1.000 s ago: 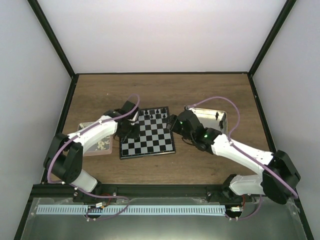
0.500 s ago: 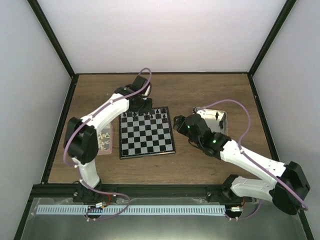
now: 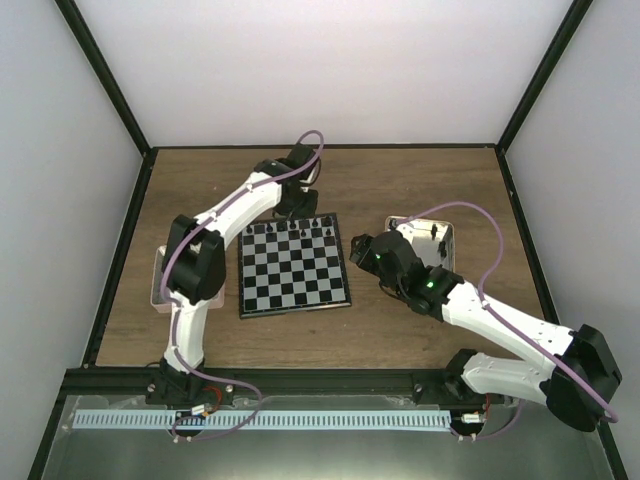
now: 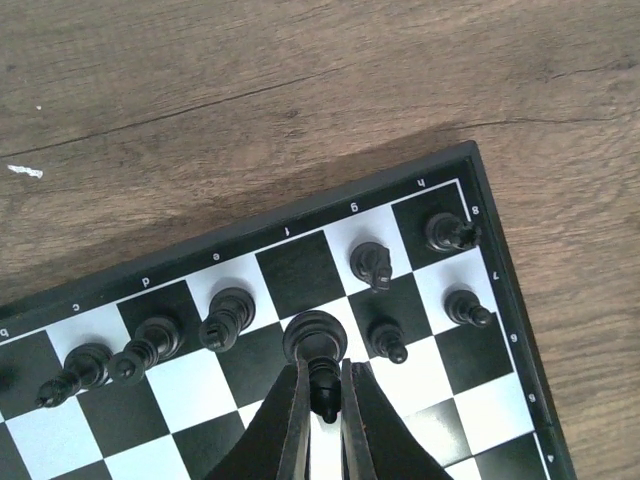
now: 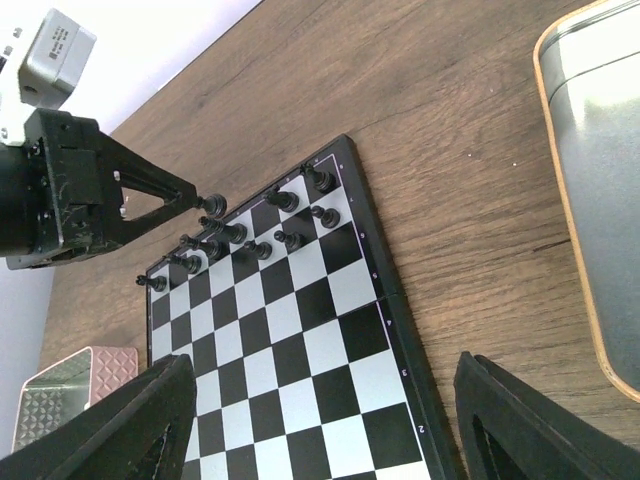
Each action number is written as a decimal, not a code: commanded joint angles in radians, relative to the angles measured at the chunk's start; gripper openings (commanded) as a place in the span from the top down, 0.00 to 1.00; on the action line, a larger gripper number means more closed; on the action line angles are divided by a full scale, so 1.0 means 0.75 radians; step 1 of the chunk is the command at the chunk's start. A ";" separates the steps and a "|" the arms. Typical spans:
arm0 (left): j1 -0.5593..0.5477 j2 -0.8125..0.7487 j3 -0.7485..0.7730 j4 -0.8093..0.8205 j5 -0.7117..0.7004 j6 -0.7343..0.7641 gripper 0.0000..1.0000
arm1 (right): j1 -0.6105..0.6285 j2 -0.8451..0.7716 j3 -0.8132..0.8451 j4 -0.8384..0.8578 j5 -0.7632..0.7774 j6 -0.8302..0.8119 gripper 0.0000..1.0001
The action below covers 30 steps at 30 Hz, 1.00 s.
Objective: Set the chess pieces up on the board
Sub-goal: Place the chess piece on the chessboard.
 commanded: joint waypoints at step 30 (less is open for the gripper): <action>-0.002 0.262 0.189 -0.071 -0.022 0.041 0.92 | -0.007 0.008 0.017 0.002 0.031 0.003 0.27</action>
